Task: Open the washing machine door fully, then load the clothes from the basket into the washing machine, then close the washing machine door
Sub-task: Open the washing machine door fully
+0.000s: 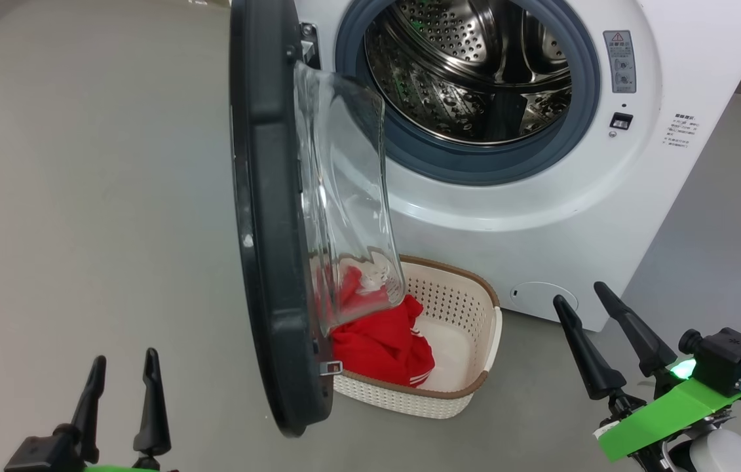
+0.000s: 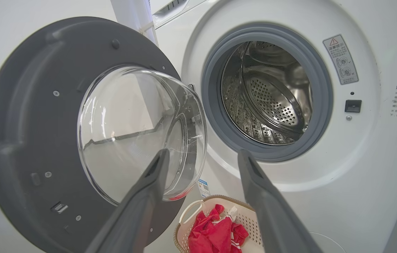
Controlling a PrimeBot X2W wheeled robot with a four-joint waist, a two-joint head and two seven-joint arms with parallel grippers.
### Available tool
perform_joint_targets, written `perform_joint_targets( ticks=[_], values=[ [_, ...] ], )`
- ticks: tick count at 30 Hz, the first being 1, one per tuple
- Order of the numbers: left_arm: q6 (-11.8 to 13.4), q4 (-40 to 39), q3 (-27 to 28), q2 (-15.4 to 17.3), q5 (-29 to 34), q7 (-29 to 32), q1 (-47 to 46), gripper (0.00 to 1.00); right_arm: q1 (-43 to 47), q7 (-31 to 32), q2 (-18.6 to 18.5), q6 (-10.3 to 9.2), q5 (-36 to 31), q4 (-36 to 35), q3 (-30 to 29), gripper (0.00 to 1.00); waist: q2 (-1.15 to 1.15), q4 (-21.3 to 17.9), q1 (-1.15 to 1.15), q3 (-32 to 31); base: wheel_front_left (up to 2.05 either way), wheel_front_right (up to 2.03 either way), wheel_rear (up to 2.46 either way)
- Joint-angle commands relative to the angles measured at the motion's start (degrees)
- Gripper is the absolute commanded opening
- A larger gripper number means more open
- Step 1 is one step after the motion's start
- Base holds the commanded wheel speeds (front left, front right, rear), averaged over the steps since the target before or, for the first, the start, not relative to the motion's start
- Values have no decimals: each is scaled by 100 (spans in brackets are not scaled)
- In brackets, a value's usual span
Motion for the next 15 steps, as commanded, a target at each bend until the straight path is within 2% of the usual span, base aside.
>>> perform_joint_targets(
  ticks=[1, 15],
  values=[
    [-55, -113, 177, 95, 78, -47, -92, 100, -17, -69, -44, 9, -90, -106, 86, 100, 0, 2, 0, -2, 0, 0, 0],
    [-64, -137, 171, 95, 62, -47, -106, 100, -53, -69, -46, 9, -117, -33, 102, 100, 0, -6, 0, 12, 0, 0, 0]
  ],
)
